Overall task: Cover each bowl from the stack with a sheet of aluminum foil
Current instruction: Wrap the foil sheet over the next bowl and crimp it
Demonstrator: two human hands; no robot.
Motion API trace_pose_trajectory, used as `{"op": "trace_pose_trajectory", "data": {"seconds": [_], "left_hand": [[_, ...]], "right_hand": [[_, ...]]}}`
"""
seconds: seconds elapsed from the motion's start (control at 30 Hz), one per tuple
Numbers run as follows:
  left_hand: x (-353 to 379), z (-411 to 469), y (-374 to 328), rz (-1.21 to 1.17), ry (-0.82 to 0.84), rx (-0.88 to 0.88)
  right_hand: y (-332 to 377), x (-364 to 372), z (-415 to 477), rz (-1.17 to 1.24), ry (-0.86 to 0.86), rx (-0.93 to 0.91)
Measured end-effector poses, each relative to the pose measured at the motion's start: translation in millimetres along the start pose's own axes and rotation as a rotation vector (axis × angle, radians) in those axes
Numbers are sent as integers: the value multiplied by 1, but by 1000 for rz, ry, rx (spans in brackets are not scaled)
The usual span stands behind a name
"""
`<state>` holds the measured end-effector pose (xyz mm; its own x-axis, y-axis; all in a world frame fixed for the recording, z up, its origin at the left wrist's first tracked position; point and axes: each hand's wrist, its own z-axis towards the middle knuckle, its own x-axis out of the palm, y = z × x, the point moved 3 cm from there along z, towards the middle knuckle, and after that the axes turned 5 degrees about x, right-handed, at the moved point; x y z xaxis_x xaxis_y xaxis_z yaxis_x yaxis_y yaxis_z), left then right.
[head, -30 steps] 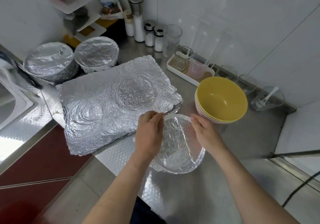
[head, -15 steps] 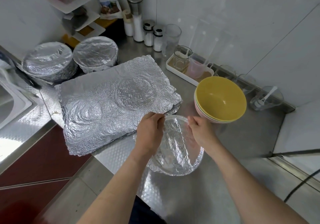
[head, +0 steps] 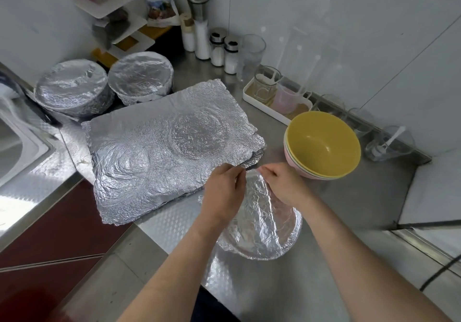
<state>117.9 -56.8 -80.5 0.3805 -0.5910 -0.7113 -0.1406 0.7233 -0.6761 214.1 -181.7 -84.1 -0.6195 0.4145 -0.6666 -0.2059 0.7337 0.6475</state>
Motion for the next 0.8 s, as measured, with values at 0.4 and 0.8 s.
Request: {"op": "trace_pose_trajectory", "data": {"seconds": [0.4,0.8], "left_hand": [[1,1,-2,7,109,42],[-22,-18,4,75,-16,-83]], "right_hand": [[-2,-1,0,-16,79,-56],[-25,-3,-29,162,-214,61]]}}
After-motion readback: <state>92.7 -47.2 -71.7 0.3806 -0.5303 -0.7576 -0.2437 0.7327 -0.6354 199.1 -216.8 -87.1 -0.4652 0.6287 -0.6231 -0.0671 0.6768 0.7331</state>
